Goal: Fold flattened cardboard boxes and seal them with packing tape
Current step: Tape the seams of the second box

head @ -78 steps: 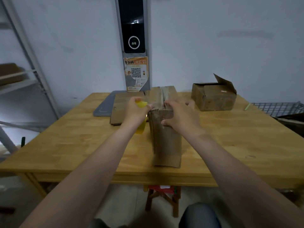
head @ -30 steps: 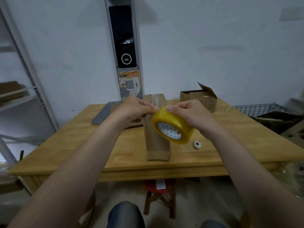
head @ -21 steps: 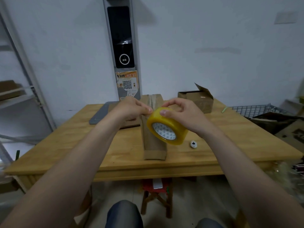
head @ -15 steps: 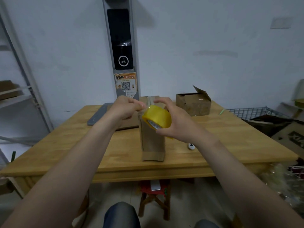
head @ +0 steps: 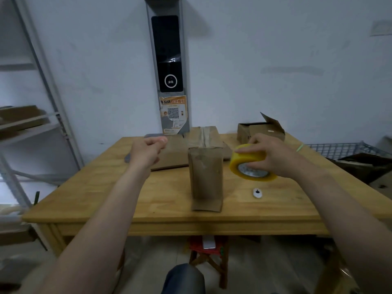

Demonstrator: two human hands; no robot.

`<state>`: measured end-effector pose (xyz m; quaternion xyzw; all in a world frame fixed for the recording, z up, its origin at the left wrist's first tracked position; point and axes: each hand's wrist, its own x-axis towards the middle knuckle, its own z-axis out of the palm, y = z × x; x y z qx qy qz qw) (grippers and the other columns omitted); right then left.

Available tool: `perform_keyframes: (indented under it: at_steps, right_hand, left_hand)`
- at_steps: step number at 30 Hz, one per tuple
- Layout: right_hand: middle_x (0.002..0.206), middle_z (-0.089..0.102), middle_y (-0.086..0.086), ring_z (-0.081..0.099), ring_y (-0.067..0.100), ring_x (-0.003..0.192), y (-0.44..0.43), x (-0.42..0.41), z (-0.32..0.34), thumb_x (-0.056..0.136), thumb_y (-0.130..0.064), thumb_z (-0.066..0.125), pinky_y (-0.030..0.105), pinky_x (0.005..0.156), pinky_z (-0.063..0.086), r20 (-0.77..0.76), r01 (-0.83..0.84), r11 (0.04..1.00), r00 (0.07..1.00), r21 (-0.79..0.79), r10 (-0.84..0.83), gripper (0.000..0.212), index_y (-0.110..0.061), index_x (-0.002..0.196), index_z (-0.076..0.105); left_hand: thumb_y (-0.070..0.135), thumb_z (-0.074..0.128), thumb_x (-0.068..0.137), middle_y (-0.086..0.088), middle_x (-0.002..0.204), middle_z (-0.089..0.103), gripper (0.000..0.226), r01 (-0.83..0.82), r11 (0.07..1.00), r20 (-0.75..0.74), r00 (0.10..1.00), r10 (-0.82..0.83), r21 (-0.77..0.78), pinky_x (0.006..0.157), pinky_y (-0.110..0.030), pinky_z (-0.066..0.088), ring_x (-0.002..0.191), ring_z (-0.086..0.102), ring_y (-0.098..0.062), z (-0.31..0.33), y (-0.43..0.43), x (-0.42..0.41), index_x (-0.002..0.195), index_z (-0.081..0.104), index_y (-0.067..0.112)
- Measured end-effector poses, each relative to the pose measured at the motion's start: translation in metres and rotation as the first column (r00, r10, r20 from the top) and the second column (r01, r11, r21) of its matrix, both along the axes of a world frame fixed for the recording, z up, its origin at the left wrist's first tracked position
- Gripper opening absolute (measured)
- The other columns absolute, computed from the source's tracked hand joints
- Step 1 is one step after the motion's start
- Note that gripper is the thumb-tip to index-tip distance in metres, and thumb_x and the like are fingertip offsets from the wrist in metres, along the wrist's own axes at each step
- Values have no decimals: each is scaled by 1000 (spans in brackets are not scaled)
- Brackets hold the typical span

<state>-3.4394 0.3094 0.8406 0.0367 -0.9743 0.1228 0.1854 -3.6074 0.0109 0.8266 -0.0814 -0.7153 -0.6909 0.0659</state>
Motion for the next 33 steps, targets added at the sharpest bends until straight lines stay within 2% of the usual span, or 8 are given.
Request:
perform_keyframes:
  at_steps: [4, 8, 11, 19, 24, 28, 31, 33]
  right_hand:
    - [123, 47, -4, 45, 9, 106, 15, -16, 8, 87, -30, 79, 24, 83, 33, -37, -6, 998, 999, 62, 8, 41, -48, 122, 68]
    - [122, 45, -7, 44, 7, 101, 27, -33, 10, 88, -31, 78, 22, 81, 33, -4, 3, 994, 1000, 111, -2, 40, -50, 121, 67]
    - [123, 44, -9, 44, 7, 104, 30, -45, 6, 89, -32, 77, 21, 82, 34, 3, 3, 992, 1000, 128, -4, 40, -50, 124, 66]
    - [120, 38, -12, 44, 8, 110, 41, -88, -23, 91, -30, 74, 23, 83, 36, 38, -6, 991, 999, 131, 1, 51, -50, 135, 58]
    - [125, 34, -14, 36, 5, 110, 43, -104, -33, 94, -36, 70, 25, 88, 38, 76, 32, 991, 996, 131, -42, 59, -53, 144, 45]
    - [132, 39, -10, 41, 10, 116, 40, -112, -35, 93, -34, 71, 29, 93, 44, 61, 26, 993, 998, 112, -33, 60, -55, 143, 45]
    - [132, 39, -8, 41, 10, 117, 34, -115, -41, 93, -33, 71, 29, 93, 42, 46, -12, 996, 999, 88, 8, 60, -58, 140, 43]
    - [131, 38, -9, 36, 6, 115, 29, -115, -45, 93, -33, 70, 27, 90, 39, 28, -24, 995, 999, 98, 21, 62, -60, 140, 41]
  left_hand:
    - [29, 74, 94, 9, 82, 70, 9, -10, 997, 18, 1000, 9, 70, 67, -28, 49, 73, 56, -7, -17, 17, -10, 98, 78, 22]
    - [26, 76, 93, 9, 78, 71, 10, -10, 994, 38, 999, 6, 107, 66, -28, 51, 72, 58, -6, -28, 30, -24, 101, 79, 21]
    - [23, 76, 93, 9, 74, 70, 11, -16, 992, 57, 998, 9, 127, 64, -28, 49, 69, 56, -7, -36, 35, -34, 102, 79, 18]
    - [23, 74, 94, 7, 82, 70, 9, -27, 985, 144, 990, 2, 173, 76, -30, 56, 76, 61, -6, -63, 50, -62, 101, 79, 22]
    - [23, 72, 95, 7, 97, 74, 8, -31, 979, 141, 990, 3, 199, 76, -30, 59, 91, 67, -7, -72, 67, -75, 101, 77, 26]
    - [26, 69, 98, 8, 99, 76, 10, -35, 966, 187, 982, -14, 256, 85, -35, 60, 98, 69, -10, -83, 90, -72, 103, 78, 29]
    - [31, 65, 100, 12, 101, 75, 17, -90, 944, 188, 982, 31, 316, 87, -33, 60, 99, 69, -7, -94, 102, -65, 113, 76, 29]
    - [36, 65, 99, 13, 104, 75, 14, -110, 945, 158, 985, 64, 307, 92, -37, 59, 103, 68, -8, -99, 101, -64, 109, 75, 35]
